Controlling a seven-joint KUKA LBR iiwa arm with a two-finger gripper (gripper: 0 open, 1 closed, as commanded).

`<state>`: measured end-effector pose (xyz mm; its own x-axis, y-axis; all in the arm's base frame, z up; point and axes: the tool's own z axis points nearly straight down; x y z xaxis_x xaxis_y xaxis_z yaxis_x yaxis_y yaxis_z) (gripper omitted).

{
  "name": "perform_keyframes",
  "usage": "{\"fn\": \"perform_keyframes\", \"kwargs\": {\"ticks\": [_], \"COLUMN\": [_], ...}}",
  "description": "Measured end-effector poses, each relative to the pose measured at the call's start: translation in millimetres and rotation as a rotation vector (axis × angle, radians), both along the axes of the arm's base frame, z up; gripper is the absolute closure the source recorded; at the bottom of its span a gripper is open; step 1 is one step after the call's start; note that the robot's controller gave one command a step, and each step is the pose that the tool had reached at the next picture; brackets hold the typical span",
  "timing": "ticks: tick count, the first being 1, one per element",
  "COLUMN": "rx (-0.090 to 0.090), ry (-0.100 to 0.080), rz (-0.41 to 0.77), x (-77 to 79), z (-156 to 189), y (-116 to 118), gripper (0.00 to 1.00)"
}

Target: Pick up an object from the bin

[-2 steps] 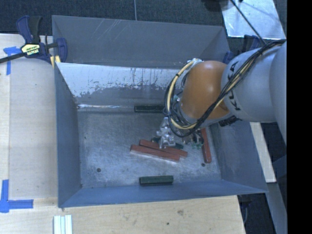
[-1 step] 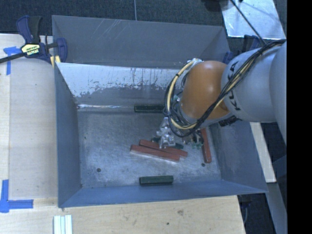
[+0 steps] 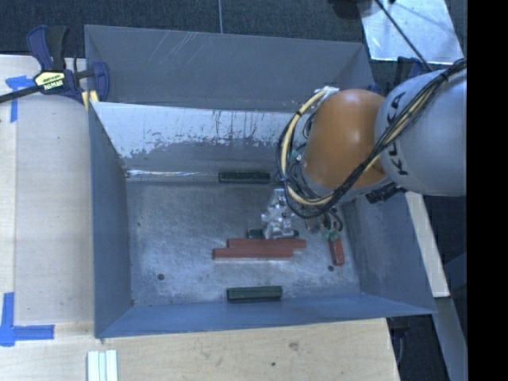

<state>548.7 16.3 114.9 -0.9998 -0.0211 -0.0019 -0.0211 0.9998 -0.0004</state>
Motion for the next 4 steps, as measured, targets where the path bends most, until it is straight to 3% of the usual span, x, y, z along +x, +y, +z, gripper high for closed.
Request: {"fn": "perform_keyframes", "kwargs": {"ticks": [1, 2, 3, 4], "rx": [0.0, 0.0, 0.0, 0.0], "ry": [-0.002, -0.002, -0.015, -0.015], "rz": [0.002, 0.002, 0.075, 0.075], "x": [4.5, 4.5, -5.7, -5.6], "z": [35, 35, -38, -38], "y": [-3, -3, -12, -12], "gripper": [0.0, 0.0, 1.0, 1.0]}}
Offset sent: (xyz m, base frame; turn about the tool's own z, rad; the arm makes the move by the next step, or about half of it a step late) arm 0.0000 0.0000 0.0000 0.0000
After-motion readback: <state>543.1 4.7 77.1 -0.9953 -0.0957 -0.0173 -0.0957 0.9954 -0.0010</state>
